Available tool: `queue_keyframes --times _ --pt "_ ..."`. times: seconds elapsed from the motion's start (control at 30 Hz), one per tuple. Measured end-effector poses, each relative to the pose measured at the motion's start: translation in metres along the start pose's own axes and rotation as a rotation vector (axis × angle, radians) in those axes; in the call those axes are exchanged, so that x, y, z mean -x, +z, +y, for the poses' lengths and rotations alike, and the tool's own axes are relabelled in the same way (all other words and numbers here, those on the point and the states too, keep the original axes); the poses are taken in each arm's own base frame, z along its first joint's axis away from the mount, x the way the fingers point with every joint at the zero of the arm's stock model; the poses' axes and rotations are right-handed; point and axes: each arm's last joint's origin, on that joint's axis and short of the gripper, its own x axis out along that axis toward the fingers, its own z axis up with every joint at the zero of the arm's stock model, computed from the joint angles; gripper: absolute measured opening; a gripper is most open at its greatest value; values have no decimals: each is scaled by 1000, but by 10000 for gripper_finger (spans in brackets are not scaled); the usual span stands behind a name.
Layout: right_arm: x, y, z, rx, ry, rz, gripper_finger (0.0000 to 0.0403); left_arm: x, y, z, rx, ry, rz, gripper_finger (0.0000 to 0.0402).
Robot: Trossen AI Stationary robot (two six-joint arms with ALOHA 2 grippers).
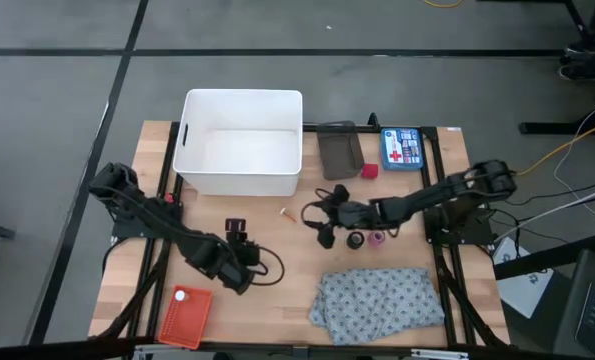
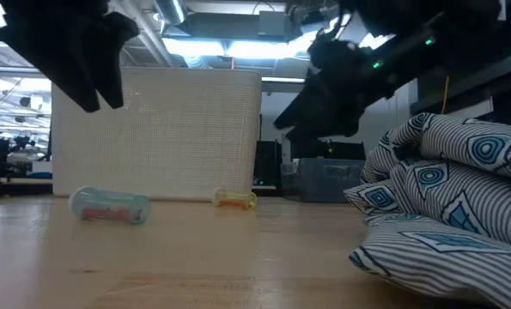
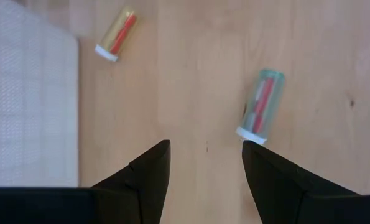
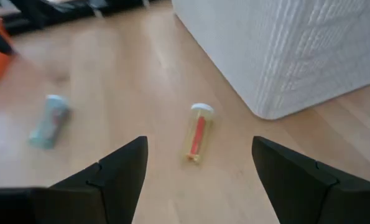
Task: Pick & place medical supplies in basket/bin
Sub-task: Put the yellow pill bottle into the orange bin
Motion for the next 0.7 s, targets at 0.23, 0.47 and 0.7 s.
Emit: queue_keyframes --times 0.23,0.47,0.7 --pt "-27 -1 -2 -4 -50 54 288 3 -3 -5 19 18 -13 198" --pt "-50 -14 -2 -12 -67 128 288 3 -3 -5 23 29 -22 198" --pt "-58 -9 2 -12 -50 120 288 3 -3 -4 24 28 -21 198"
